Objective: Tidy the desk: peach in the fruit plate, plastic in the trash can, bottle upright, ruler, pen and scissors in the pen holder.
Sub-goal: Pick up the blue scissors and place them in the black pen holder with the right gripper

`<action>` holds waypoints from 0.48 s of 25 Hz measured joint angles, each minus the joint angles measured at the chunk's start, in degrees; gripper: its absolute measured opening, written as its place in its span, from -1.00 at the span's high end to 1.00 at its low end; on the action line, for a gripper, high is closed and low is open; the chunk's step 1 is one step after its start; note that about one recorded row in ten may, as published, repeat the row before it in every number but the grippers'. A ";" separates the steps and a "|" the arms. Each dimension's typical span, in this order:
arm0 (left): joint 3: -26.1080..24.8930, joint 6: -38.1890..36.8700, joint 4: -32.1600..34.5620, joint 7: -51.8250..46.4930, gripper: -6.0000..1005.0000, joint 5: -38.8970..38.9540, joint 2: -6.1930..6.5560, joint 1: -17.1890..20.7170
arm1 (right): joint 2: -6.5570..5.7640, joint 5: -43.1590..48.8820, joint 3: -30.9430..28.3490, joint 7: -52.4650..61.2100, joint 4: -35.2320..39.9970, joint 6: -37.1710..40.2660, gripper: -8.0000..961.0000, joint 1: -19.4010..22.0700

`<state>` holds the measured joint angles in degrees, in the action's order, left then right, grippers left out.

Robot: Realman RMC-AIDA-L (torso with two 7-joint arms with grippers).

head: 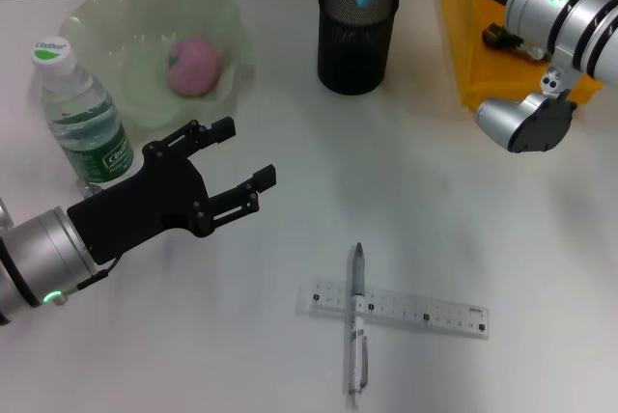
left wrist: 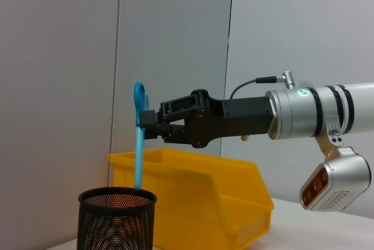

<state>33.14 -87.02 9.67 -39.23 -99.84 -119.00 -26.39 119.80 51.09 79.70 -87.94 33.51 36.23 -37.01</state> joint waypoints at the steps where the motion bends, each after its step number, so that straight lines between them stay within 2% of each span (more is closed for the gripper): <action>1: 0.03 0.01 0.00 0.01 -0.60 0.00 0.00 -0.02 | 0.00 0.01 0.12 -0.21 0.06 -0.30 0.49 0.00; 12: 0.01 0.01 -0.10 0.04 -0.60 0.00 0.00 -0.06 | 0.00 0.10 0.74 -2.89 0.17 -1.17 0.49 -0.16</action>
<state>33.15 -87.00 9.57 -39.19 -99.84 -119.00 -26.45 119.80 51.19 80.44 -90.83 33.69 35.06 -37.17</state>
